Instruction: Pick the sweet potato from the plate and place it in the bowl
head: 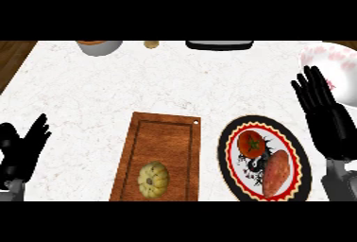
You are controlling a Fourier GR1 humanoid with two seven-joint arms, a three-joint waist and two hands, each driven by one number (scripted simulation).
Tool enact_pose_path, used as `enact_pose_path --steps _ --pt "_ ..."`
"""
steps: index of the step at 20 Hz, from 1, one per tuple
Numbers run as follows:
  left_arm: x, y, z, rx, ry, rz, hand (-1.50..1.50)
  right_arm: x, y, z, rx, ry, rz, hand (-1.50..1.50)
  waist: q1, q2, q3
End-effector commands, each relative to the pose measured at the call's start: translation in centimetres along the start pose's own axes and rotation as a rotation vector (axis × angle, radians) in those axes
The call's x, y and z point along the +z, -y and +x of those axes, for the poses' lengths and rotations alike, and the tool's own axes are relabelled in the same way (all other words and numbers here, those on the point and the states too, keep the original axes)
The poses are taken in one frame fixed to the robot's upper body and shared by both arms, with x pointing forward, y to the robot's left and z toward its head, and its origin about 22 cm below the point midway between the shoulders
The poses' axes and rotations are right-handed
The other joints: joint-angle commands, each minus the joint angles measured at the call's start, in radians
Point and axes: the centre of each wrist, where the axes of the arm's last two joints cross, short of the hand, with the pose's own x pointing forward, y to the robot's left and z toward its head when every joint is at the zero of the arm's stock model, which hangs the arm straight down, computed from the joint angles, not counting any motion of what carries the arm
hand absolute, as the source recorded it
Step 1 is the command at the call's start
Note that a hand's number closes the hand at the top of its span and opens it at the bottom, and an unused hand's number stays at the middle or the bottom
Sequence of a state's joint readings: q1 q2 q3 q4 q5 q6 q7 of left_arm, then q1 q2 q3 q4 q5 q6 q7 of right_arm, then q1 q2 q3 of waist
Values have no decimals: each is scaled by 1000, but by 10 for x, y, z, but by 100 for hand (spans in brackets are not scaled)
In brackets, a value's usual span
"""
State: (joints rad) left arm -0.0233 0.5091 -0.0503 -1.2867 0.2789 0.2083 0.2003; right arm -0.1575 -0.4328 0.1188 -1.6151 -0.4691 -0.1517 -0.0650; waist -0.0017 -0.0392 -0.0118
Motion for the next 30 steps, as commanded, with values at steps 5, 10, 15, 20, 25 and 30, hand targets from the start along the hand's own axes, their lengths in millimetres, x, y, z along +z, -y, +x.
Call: enact_pose_path --steps 5,10,15,20,25,30 --pt "-3 5 73 11 377 42 0 16 47 74 369 209 -143 150 -66 21 9" --pt "6 1 59 31 364 52 0 85 121 15 763 -364 -515 -150 -147 11 0" --pt "12 0 69 28 408 37 0 142 54 6 824 -307 -503 -150 -98 14 4" --pt "14 11 69 30 423 -3 0 182 13 37 829 -349 -594 -150 -62 29 4" --pt "14 22 77 14 455 -26 0 185 -10 97 882 -362 -618 -150 -21 39 6" --pt "14 26 93 26 458 -66 0 151 -10 127 939 -430 -619 -150 10 43 9"
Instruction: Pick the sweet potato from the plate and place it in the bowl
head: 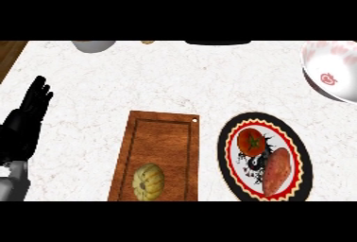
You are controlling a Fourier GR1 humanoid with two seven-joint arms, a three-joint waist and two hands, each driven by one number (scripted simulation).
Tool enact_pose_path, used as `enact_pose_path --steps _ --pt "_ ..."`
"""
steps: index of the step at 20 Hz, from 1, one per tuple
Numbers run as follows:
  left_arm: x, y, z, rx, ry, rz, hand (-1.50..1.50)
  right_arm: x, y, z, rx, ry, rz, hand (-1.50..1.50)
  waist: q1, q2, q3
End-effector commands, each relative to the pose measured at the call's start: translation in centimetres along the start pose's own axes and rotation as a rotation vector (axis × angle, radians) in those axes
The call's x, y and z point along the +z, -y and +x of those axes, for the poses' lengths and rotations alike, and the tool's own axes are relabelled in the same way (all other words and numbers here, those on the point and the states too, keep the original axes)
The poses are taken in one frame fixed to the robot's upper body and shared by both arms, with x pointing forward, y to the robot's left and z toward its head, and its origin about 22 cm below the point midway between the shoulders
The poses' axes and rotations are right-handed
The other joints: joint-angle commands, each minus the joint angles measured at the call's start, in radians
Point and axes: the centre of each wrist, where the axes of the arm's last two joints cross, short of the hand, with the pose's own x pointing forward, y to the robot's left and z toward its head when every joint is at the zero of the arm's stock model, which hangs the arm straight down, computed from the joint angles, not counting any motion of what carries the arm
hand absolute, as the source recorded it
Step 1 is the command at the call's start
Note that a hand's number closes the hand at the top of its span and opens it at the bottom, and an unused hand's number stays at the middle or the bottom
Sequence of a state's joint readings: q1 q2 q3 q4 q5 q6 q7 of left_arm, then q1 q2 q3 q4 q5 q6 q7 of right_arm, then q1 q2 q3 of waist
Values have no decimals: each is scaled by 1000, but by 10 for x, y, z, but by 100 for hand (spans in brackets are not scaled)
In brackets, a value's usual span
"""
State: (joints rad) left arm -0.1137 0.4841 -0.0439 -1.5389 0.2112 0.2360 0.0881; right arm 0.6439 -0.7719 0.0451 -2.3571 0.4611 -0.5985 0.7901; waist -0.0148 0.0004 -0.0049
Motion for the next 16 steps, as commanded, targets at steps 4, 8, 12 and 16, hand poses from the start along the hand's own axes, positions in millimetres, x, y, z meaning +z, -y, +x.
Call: enact_pose_path --steps 4,8,12,16 --pt "5 14 -1 -9 16 -34 0 -14 20 47 173 -78 195 -150 44 6 2" --pt "-9 10 7 8 13 -39 0 -36 23 64 251 -112 303 -150 44 9 2" --pt "-9 10 3 8 18 -53 0 -42 -1 58 276 -192 452 -150 54 10 3" --pt "-7 27 -4 0 20 -46 0 -75 -4 66 264 -210 548 -150 50 9 4"
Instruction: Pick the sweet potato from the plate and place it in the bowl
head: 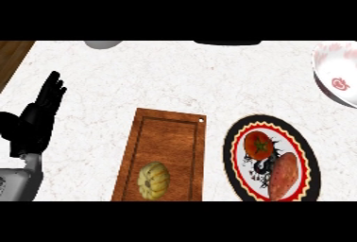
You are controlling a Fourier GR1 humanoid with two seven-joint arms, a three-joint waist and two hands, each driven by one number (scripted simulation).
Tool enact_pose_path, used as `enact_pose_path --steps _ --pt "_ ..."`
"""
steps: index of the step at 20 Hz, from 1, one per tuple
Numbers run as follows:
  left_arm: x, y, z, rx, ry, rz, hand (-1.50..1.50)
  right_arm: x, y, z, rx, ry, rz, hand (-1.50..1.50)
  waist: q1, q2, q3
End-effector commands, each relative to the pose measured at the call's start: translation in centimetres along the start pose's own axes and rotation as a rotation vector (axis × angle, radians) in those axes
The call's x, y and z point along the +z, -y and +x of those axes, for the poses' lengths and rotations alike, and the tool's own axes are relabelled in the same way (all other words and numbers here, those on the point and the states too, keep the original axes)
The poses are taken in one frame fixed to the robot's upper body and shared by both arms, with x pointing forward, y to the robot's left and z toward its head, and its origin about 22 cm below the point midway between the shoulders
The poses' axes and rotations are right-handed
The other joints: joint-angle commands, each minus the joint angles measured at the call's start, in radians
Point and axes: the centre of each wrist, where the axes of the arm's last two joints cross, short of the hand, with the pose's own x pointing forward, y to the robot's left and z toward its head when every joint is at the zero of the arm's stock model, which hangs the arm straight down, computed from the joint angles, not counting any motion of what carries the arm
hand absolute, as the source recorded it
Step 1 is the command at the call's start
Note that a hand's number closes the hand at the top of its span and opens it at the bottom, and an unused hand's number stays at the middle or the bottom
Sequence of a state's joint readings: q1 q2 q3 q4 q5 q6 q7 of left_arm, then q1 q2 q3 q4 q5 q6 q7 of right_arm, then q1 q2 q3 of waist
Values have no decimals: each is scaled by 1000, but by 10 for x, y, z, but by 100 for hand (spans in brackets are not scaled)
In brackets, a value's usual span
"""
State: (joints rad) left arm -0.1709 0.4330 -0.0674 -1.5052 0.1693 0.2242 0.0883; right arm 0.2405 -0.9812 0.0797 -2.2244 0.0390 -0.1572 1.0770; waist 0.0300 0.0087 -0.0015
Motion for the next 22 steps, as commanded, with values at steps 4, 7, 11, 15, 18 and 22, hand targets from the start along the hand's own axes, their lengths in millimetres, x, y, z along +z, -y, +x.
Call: enact_pose_path --steps 4,7,11,15,18,22 --pt "2 1 5 16 -3 -1 0 -33 -24 1 129 -138 229 -150 0 -3 1" --pt "1 7 -5 -7 -3 8 0 -32 -25 16 149 -155 309 -150 -6 -3 0" --pt "8 0 0 4 3 9 0 -35 -28 20 191 -161 306 -150 -15 -8 1" --pt "0 -5 -11 -5 -11 20 0 -44 -47 22 255 -125 175 -150 -20 -7 1" --pt "-6 -14 4 -4 -21 33 0 -53 -56 24 277 -111 136 -150 -23 -8 1" --pt "6 2 2 -2 -10 26 0 -42 -75 21 277 -122 159 -150 -29 -9 1"
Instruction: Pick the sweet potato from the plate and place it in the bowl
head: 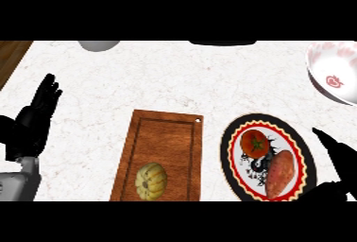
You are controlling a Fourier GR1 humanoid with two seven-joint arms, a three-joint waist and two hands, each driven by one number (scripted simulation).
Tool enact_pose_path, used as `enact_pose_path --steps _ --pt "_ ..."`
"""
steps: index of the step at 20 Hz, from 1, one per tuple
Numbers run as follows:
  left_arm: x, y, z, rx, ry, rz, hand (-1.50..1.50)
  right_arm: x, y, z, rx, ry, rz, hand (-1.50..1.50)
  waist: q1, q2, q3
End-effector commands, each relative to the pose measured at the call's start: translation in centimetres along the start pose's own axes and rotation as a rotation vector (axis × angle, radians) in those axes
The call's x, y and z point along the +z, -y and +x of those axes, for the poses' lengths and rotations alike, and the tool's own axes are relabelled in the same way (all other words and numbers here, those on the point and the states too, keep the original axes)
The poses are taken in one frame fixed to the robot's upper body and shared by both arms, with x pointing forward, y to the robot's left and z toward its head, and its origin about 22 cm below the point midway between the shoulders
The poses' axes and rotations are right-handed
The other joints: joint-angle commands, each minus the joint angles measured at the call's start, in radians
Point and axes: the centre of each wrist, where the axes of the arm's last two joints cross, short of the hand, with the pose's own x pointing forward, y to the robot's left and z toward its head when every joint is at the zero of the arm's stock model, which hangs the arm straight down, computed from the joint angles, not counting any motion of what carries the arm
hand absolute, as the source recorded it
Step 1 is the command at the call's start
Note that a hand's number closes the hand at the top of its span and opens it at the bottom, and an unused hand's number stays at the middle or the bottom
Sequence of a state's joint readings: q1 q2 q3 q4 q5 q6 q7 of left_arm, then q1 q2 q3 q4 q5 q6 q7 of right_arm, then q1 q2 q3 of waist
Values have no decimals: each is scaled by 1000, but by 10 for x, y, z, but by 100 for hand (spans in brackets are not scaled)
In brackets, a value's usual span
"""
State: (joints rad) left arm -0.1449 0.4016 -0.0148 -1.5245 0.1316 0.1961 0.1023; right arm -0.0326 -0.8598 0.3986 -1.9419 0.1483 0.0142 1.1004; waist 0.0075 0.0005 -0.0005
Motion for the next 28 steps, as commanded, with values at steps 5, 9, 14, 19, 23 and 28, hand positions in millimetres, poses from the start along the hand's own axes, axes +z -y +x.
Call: enact_pose_path --steps 5,9,14,19,23,28 --pt "-10 -5 23 4 -7 -9 0 -10 -31 16 18 -111 86 -150 -5 0 0" --pt "4 -15 -5 -2 -2 5 0 -19 -46 9 -11 -123 78 -150 -6 0 0" --pt "8 -6 9 -2 4 -17 0 -19 -55 21 -36 -123 58 -150 -3 -1 1" --pt "-7 16 6 -9 19 3 0 -34 -62 19 -4 -140 68 -150 -8 0 0" --pt "-3 3 5 4 8 -6 0 -37 -71 28 -46 -136 124 150 -7 0 0" --pt "-1 -10 -1 -8 12 -2 0 -62 -87 10 -39 -38 123 150 -6 0 1"
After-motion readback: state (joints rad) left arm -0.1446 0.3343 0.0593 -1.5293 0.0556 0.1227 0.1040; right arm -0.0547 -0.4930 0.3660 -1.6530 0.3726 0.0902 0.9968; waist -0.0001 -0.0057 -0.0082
